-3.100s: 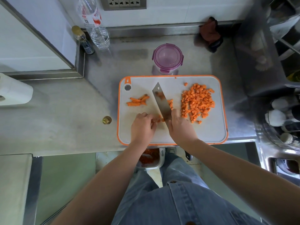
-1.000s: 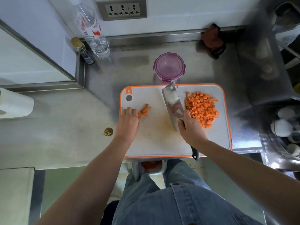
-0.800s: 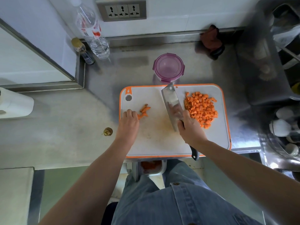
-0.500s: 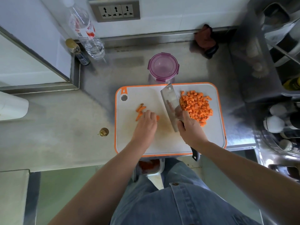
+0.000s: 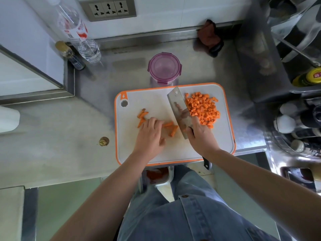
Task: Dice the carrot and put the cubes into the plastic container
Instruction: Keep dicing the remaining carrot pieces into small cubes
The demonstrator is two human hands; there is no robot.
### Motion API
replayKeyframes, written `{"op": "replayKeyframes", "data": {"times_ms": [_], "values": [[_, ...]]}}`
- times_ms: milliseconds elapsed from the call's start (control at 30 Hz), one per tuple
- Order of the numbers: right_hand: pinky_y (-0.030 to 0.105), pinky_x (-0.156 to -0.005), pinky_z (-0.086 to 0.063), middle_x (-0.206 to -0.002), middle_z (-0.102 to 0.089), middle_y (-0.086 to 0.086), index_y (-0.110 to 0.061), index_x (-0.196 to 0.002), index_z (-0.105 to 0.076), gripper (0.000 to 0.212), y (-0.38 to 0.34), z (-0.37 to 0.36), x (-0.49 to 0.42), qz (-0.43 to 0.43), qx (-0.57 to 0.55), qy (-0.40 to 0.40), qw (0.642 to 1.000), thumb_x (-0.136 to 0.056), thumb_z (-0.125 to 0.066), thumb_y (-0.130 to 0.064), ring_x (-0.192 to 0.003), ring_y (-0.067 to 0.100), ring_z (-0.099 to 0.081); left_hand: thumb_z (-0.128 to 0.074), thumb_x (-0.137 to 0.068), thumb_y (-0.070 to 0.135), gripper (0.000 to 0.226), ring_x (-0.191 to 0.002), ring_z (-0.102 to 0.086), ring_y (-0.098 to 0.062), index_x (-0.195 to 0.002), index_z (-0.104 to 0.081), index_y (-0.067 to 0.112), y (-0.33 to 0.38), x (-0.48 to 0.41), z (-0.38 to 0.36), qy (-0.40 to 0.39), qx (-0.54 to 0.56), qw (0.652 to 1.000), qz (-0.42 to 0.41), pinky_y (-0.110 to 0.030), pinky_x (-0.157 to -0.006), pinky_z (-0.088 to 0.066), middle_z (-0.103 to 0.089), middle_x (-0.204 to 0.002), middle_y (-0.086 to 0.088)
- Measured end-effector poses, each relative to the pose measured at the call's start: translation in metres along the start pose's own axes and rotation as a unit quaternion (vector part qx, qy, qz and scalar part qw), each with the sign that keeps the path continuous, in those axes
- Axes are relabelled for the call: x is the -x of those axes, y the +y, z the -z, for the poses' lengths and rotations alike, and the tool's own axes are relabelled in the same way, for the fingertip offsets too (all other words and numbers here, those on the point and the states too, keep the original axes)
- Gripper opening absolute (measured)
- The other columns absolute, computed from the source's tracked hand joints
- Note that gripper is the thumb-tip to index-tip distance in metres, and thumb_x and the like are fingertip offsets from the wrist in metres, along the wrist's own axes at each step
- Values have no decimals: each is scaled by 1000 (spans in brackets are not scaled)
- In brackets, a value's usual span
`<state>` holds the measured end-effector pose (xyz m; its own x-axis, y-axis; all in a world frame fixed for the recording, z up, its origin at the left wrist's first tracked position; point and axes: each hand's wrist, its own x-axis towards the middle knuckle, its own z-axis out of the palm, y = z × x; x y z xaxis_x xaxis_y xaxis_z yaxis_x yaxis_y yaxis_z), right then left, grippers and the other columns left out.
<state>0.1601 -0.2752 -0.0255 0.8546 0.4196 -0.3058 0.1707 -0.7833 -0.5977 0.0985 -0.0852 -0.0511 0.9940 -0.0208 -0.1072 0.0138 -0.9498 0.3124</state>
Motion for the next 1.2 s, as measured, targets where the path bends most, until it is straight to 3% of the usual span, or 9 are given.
{"op": "replayKeyframes", "data": {"times_ms": [200,333,433,600,700,867,967,1033,1200], "values": [[32,-45,-35,-62,-52,5,-12,-110,-37,12,4,-2,1,1,13,0,1000,-100,-37,-19,-51,21,-50,-74,-77,14,33,-91,-60,-23,-106,-59,11,-3,4,0,21,8,999,25,-34,-77,-51,-60,-98,-5],[24,-46,-29,-64,-49,1,-12,-113,-36,15,4,1,3,-7,19,-4,1000,-101,-37,-20,-51,15,-46,-76,-77,17,14,-83,-58,-21,-85,-65,16,-2,5,1,14,-4,1000,17,-33,-69,-51,-58,-85,-1],[23,-46,-28,-62,-48,0,-11,-116,-37,17,3,2,6,-5,15,-6,1000,-101,-36,-19,-50,13,-45,-71,-83,21,7,-84,-58,-22,-84,-67,15,0,4,-1,22,17,998,60,-32,-68,-49,-59,-85,-2],[22,-47,-26,-61,-45,-3,-10,-119,-38,19,0,6,7,-2,12,-6,1000,-100,-37,-16,-50,11,-43,-61,-92,30,15,-96,-57,-18,-101,-66,19,14,-9,6,-2,44,996,73,-27,-74,-42,-64,-97,2],[22,-47,-26,-62,-46,-2,-9,-114,-38,16,0,7,7,-3,15,-5,1000,-100,-38,-17,-51,12,-44,-65,-88,34,24,-96,-57,-20,-104,-61,17,21,-13,5,12,48,996,76,-28,-75,-45,-63,-99,0],[23,-46,-25,-58,-46,0,-11,-110,-37,12,2,9,8,3,27,-4,1000,-100,-37,-16,-47,14,-42,-73,-71,58,70,-101,-52,-26,-116,-56,8,27,-15,0,31,26,991,126,-34,-81,-49,-53,-108,-10],[25,-45,-24,-57,-44,-1,-11,-106,-37,9,0,11,8,13,39,-4,999,-99,-37,-17,-47,16,-41,-71,-81,43,52,-107,-50,-25,-122,-57,14,31,-16,-1,1,52,991,122,-33,-87,-46,-51,-113,-7],[26,-44,-24,-55,-42,-2,-8,-110,-38,13,-5,12,8,25,48,-6,999,-100,-37,-17,-46,16,-41,-70,-84,35,39,-107,-51,-25,-116,-61,15,32,-15,-1,3,65,992,108,-34,-87,-46,-53,-111,-6],[29,-46,-31,-60,-44,-1,-9,-111,-38,14,-19,8,7,42,109,-28,993,-101,-35,-19,-50,17,-43,-74,-81,31,35,-102,-55,-25,-111,-64,15,29,-9,-2,32,91,988,122,-34,-86,-48,-57,-107,-5]]}}
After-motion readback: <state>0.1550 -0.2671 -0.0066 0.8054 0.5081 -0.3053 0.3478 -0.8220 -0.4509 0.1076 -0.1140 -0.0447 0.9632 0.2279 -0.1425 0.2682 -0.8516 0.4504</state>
